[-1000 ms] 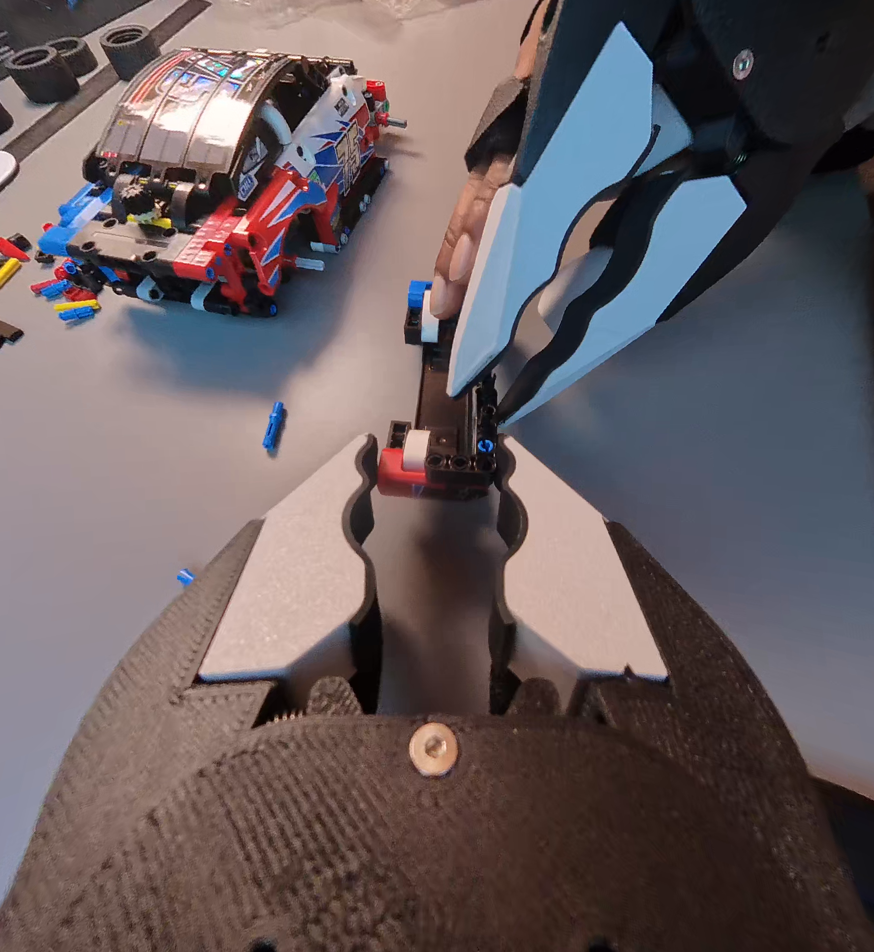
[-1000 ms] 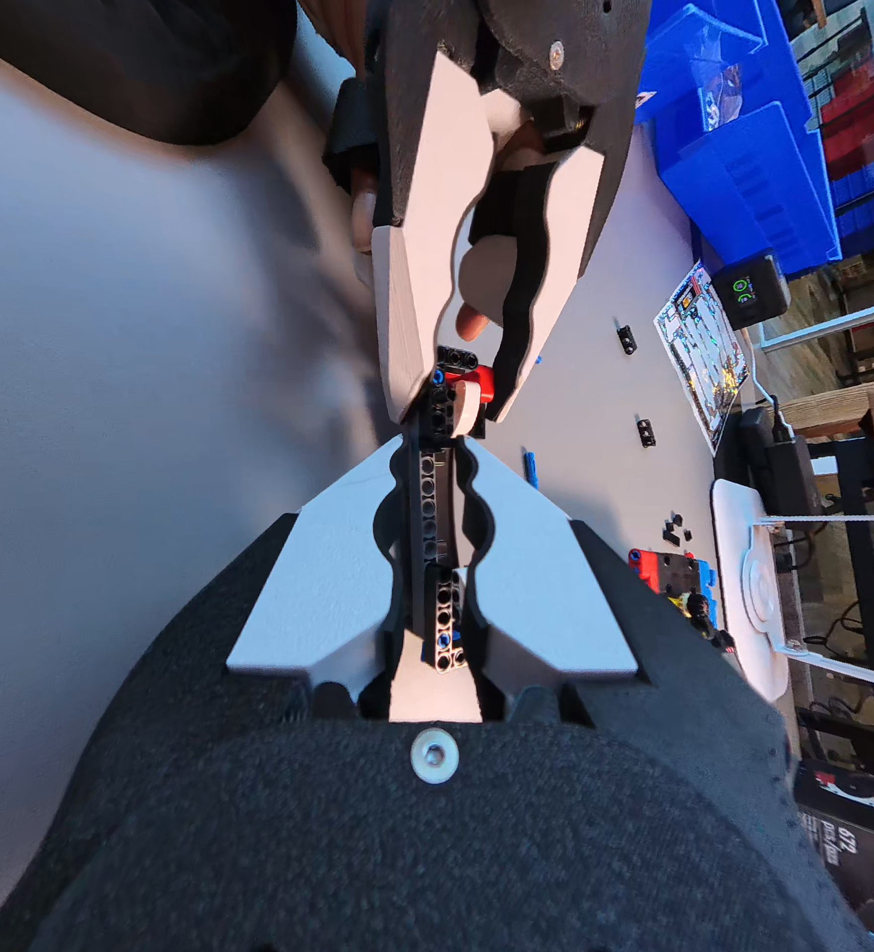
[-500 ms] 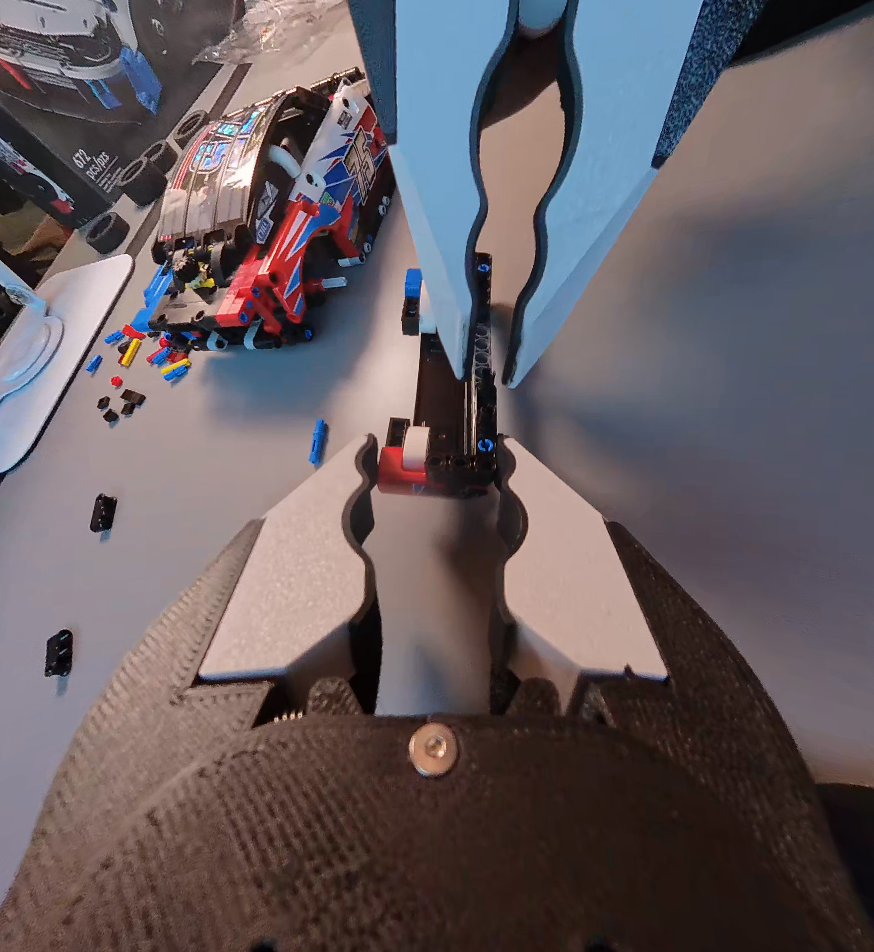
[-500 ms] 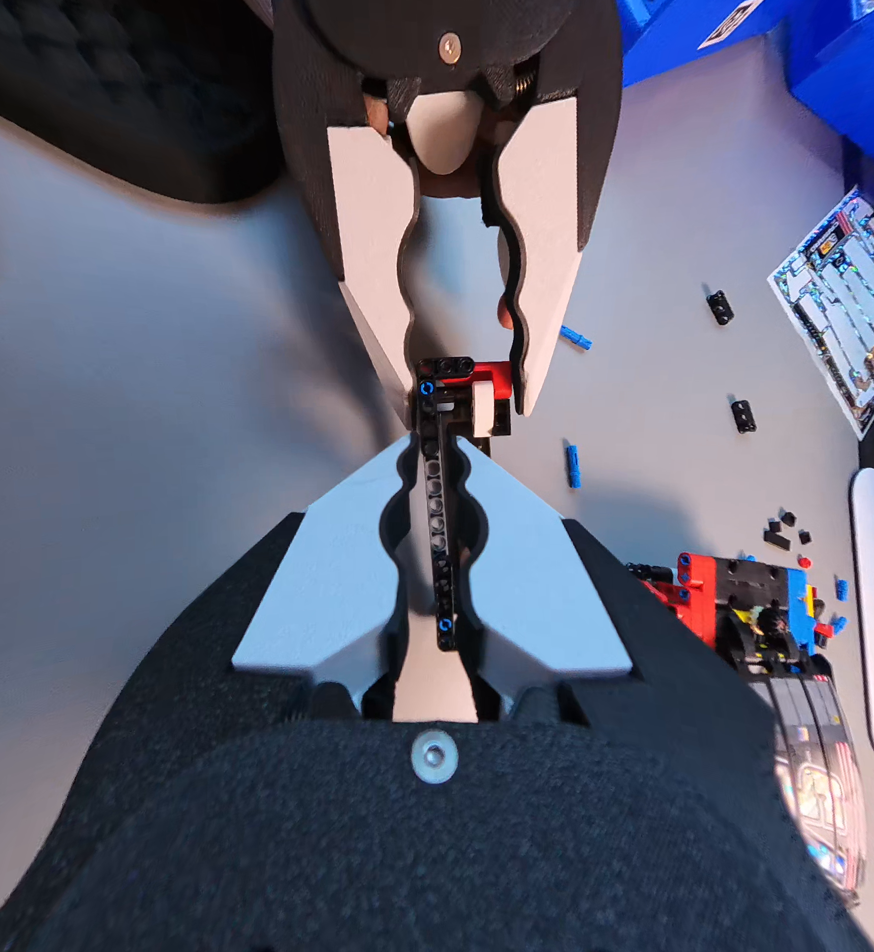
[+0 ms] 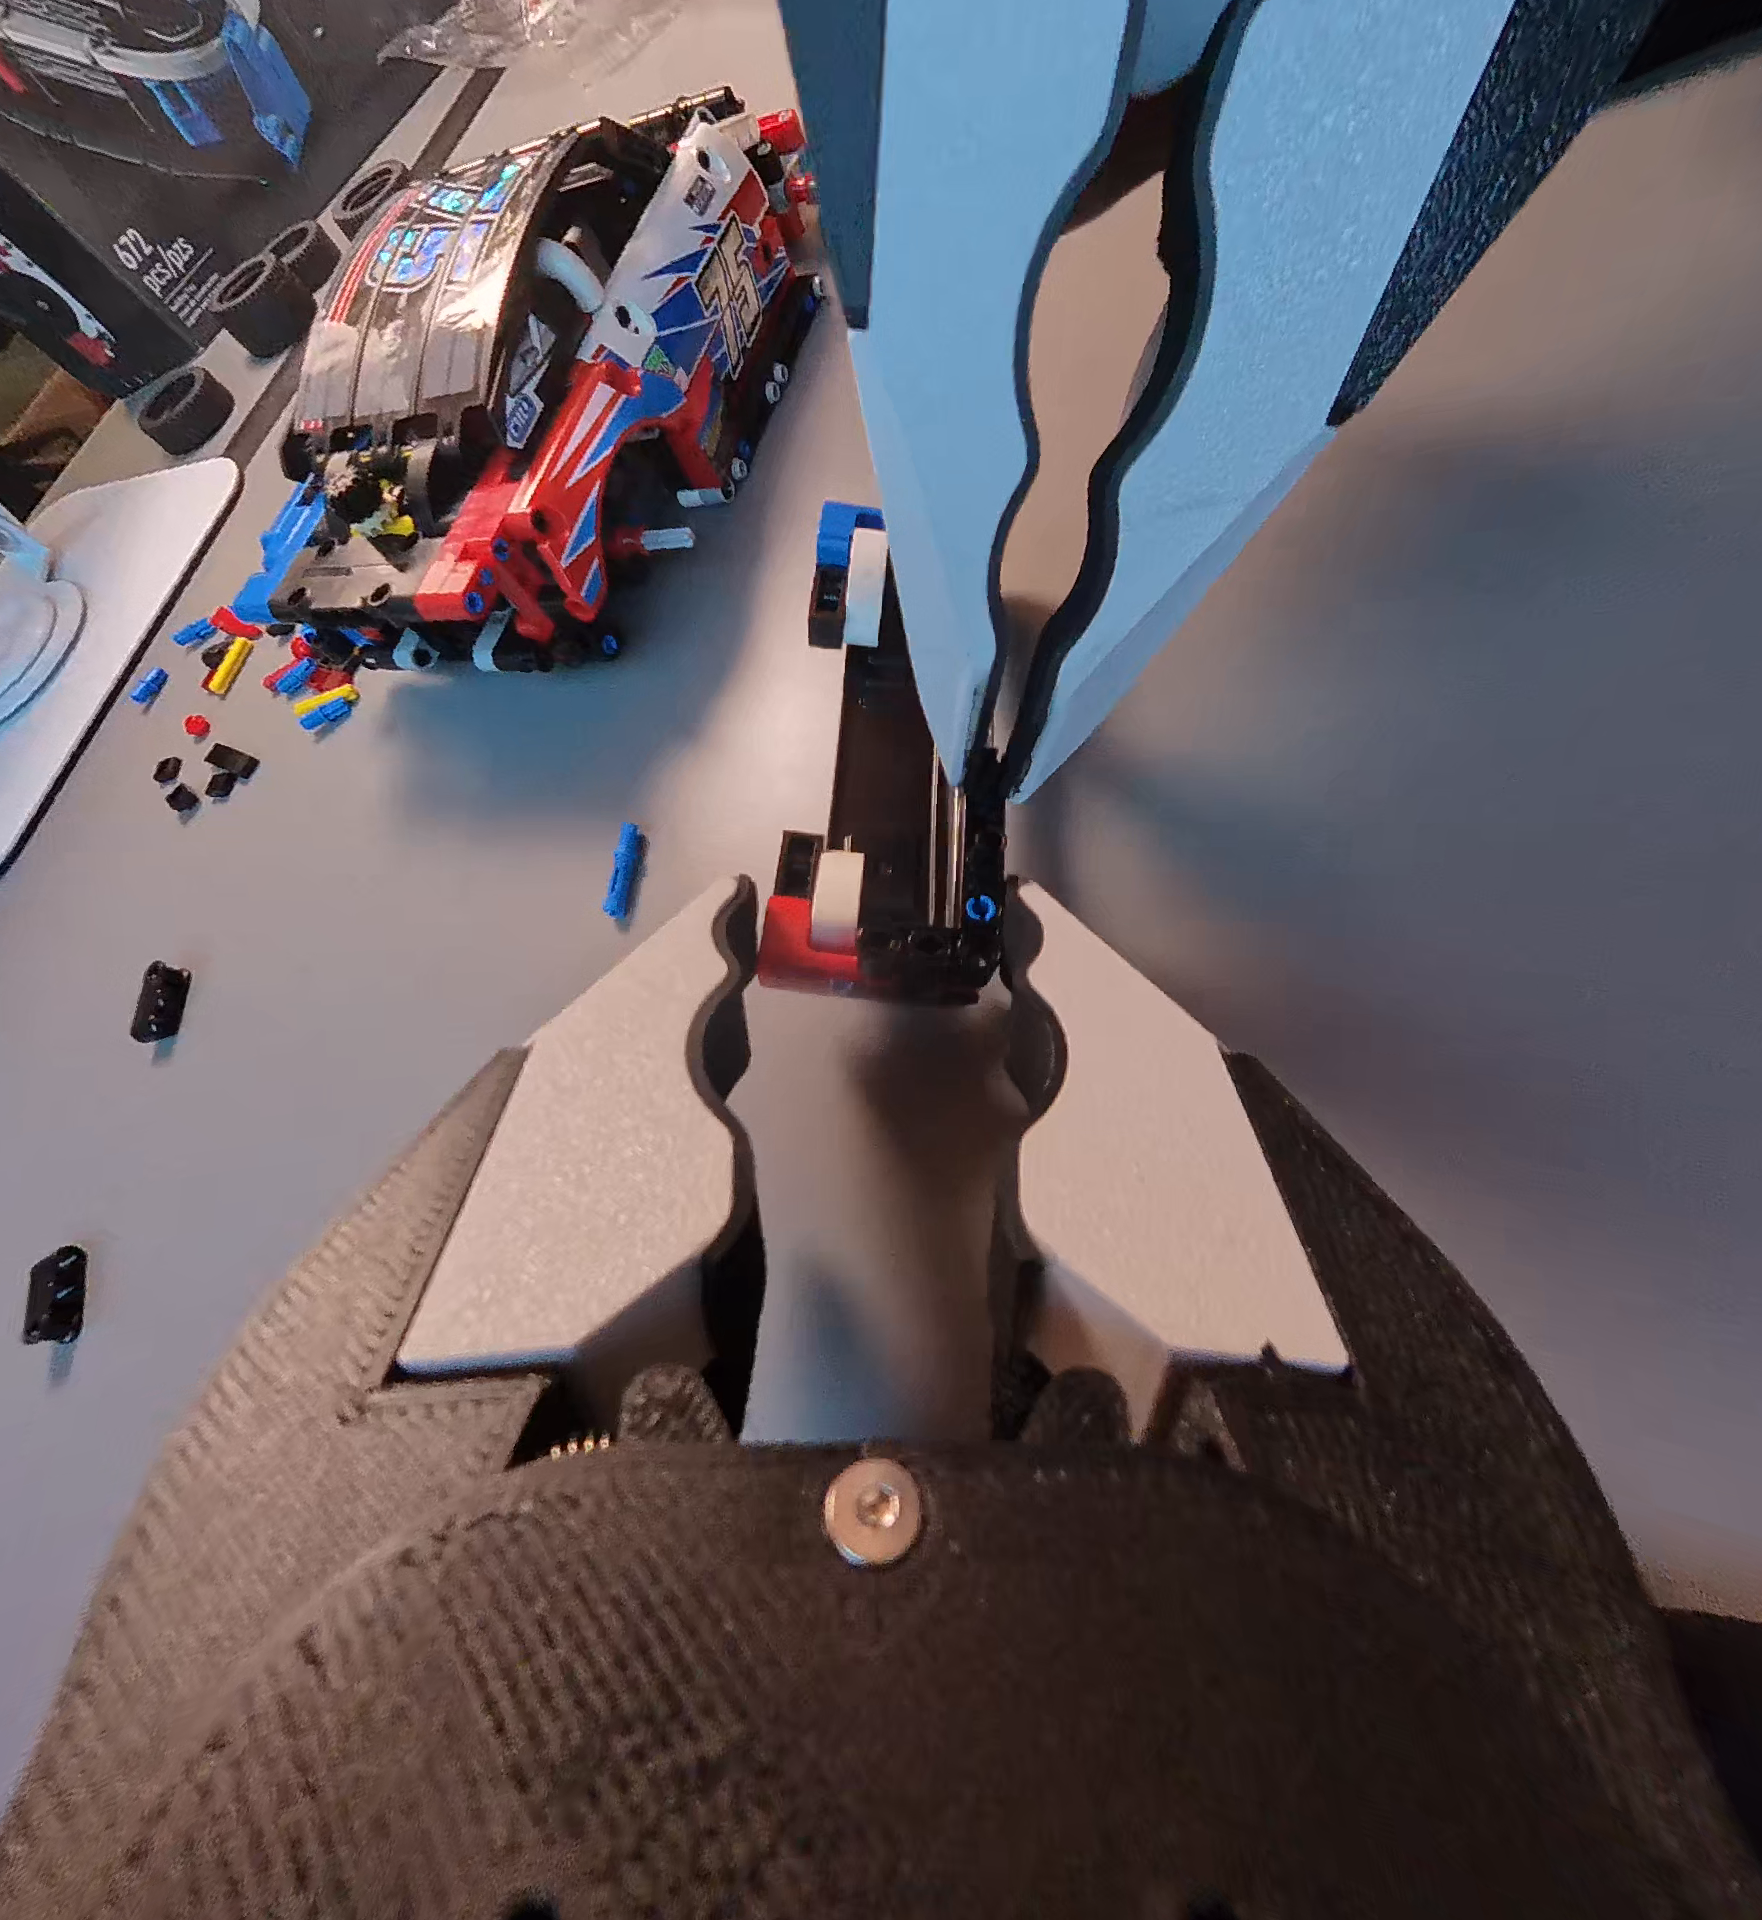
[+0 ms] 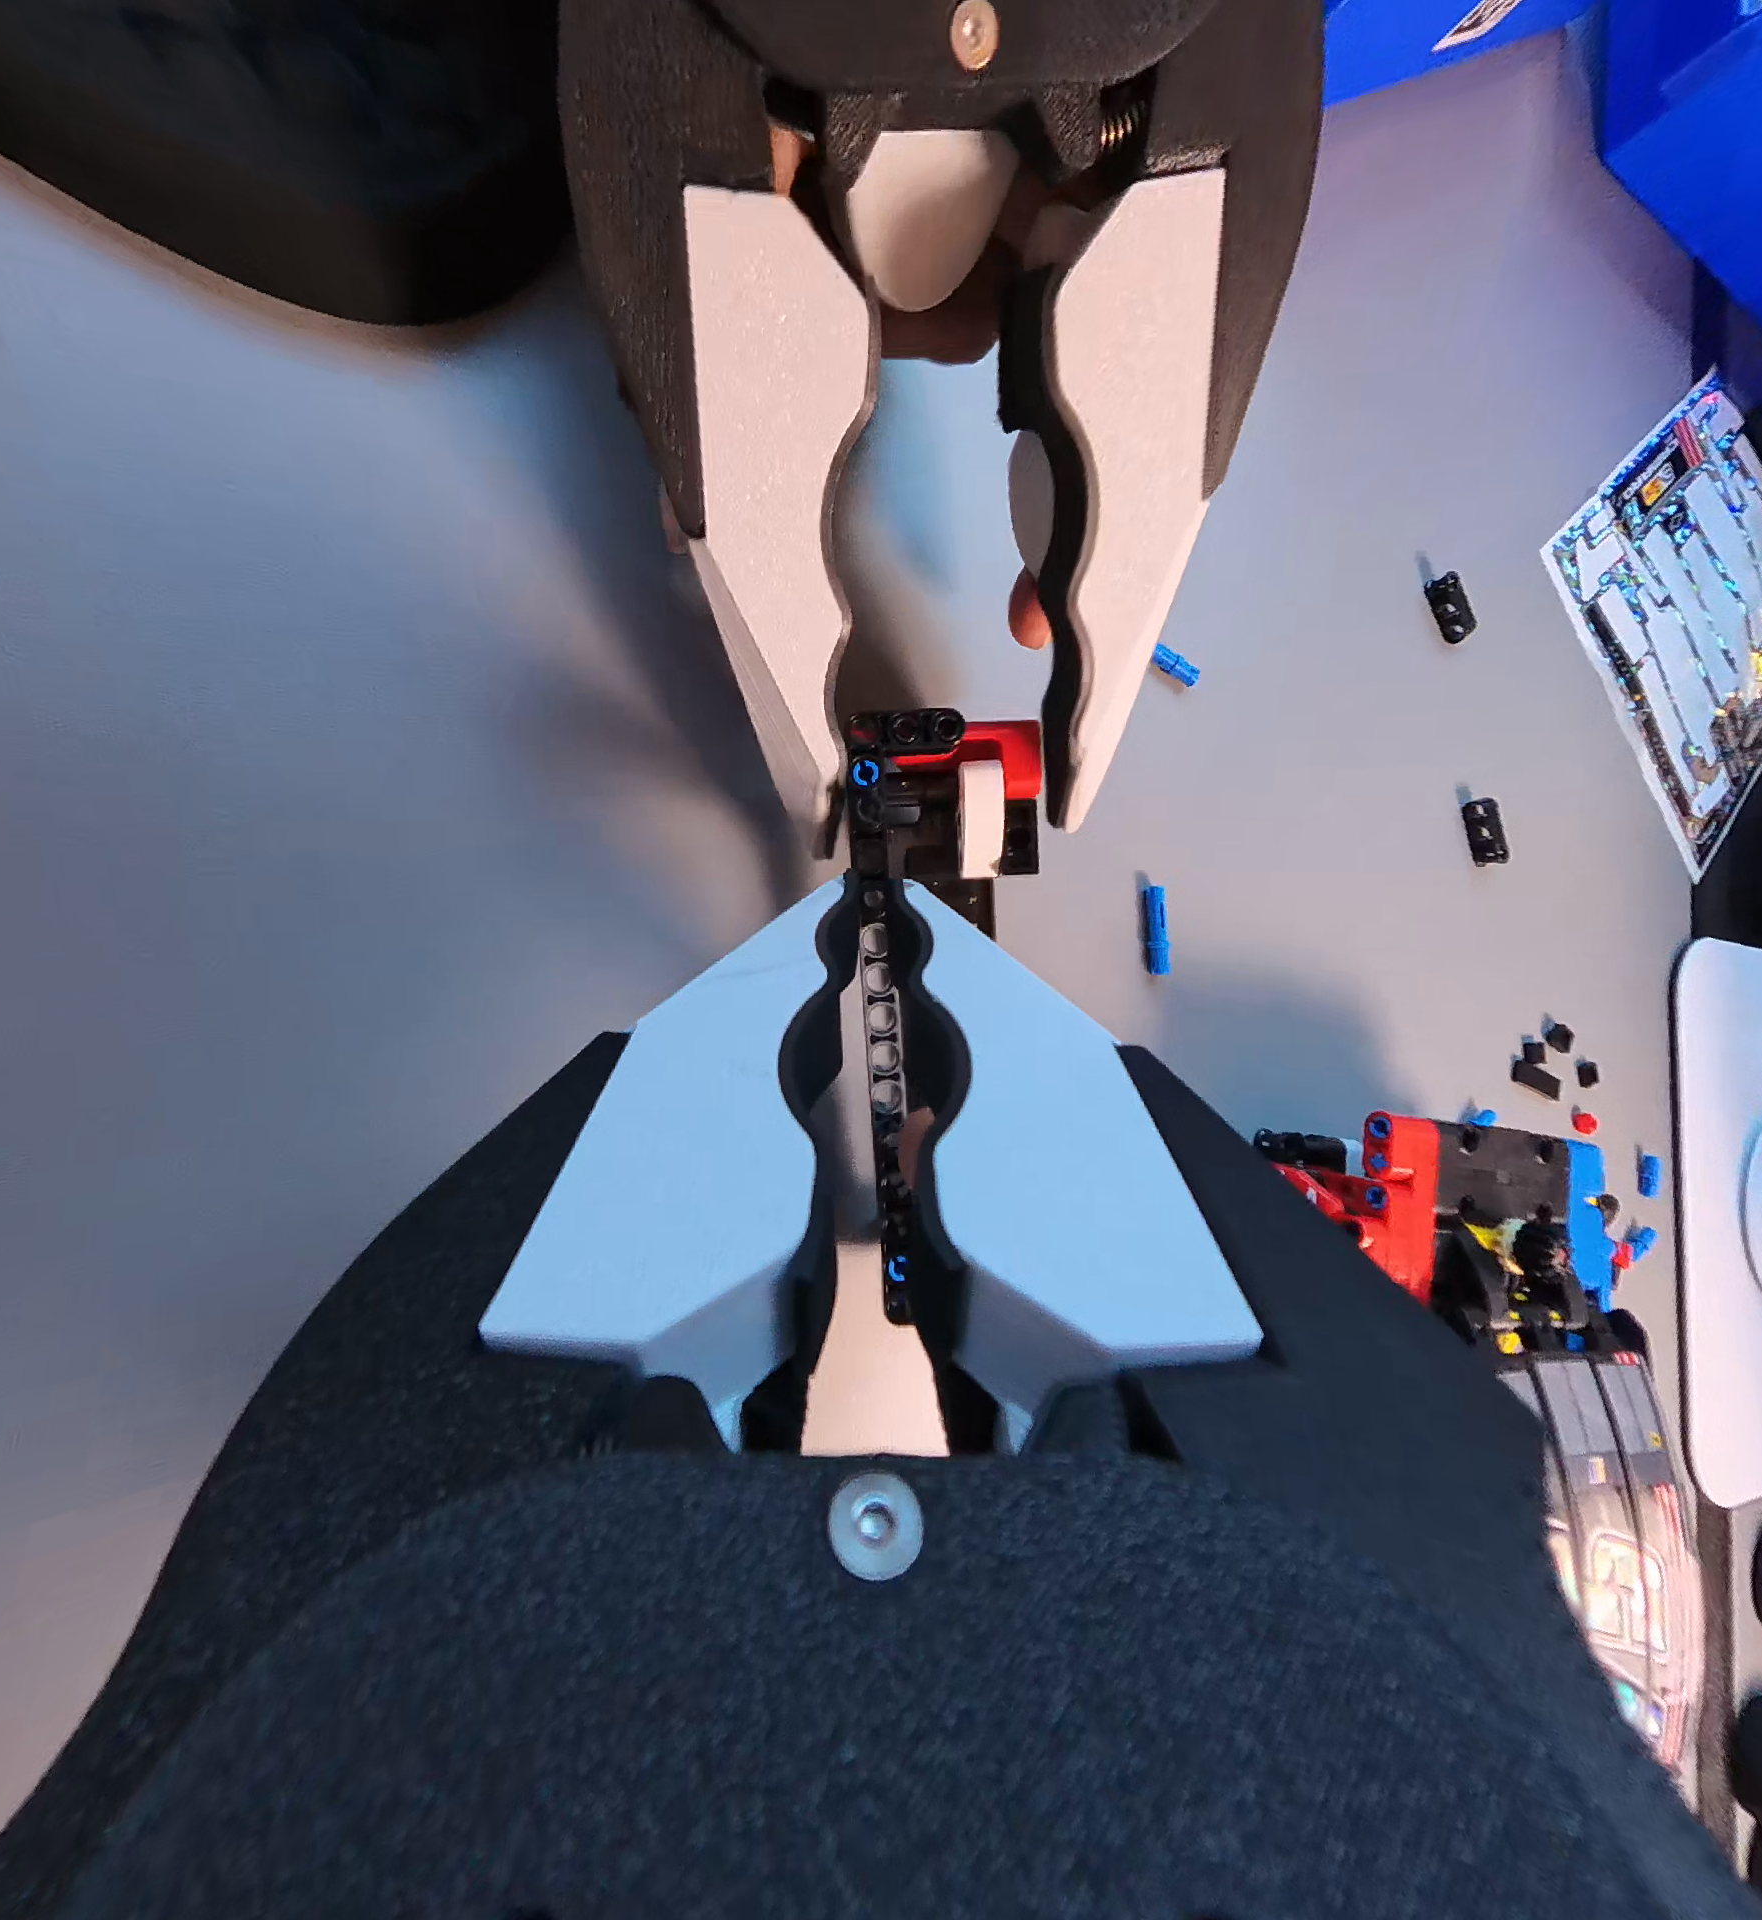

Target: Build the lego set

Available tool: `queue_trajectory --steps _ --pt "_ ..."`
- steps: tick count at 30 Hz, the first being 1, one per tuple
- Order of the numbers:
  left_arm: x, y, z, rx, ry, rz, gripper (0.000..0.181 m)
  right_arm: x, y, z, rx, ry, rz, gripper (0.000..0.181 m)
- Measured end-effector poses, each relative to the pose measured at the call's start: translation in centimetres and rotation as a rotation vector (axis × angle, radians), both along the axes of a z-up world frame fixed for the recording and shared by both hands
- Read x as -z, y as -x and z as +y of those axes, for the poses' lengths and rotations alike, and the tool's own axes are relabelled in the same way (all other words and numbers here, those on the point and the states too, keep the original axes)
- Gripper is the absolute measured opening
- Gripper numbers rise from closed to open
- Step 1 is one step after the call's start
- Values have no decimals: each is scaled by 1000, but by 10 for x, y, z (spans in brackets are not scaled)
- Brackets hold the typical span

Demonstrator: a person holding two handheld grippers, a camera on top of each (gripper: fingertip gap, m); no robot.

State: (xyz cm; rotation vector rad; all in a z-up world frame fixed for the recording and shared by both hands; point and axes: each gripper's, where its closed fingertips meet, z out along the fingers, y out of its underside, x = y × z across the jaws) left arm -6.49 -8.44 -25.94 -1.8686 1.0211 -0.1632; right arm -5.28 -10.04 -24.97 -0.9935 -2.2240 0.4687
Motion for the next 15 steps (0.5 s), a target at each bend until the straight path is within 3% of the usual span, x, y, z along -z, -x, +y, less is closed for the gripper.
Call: queue_trajectory --steps 3,6,15 --pt "0 -4 2 -7 56 -51 58 -2 1 -3 -17 15 22 1" --pt "4 -10 2 18 65 -21 46 -3 2 -7 -46 26 22 0" --pt "12 -15 1 19 108 13 44 -5 0 -10 -36 113 39 0"
